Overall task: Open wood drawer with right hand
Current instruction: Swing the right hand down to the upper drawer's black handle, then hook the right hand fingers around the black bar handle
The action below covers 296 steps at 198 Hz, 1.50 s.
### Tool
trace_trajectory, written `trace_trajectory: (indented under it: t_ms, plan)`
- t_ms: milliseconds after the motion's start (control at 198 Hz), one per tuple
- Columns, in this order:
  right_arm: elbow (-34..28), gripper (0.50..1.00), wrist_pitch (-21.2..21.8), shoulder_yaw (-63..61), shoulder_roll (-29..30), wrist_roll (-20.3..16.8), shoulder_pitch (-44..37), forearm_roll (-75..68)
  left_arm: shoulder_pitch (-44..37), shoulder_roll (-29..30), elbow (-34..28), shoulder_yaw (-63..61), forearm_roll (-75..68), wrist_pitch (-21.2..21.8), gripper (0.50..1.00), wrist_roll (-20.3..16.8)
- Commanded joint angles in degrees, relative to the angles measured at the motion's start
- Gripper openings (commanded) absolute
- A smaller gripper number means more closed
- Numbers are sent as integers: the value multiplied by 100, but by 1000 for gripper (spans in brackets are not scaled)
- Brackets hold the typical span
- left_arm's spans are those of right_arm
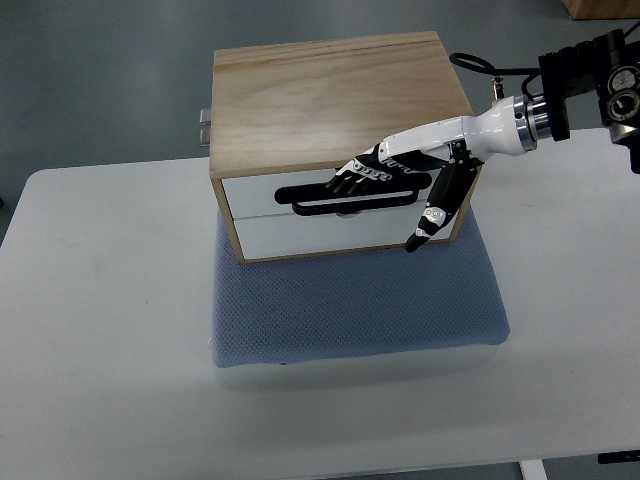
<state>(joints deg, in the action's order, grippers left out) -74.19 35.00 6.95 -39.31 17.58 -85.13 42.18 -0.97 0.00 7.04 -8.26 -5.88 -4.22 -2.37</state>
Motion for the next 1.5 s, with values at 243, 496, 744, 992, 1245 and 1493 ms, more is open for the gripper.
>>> trace_trajectory:
  t_ms: [243,496,744,992,1245,1493]
  plan:
    - [370,944,0,0,2,0,216,53,0,0,-1,0,0,0,1000,0]
    - [449,944,0,0,11,0,313,141,0,0,-1,0,0,0,1000,0]
    - [537,944,0,0,46,-9,462,141,0,0,-1,0,0,0,1000,0]
    - [537,944,0,0,46,-9,515,124,0,0,-1,0,0,0,1000,0]
    - [484,944,0,8,29,-9,524,106,0,0,-1,0,0,0,1000,0]
    - [318,944,0,96,-50,-9,515,106,0,0,-1,0,0,0,1000,0]
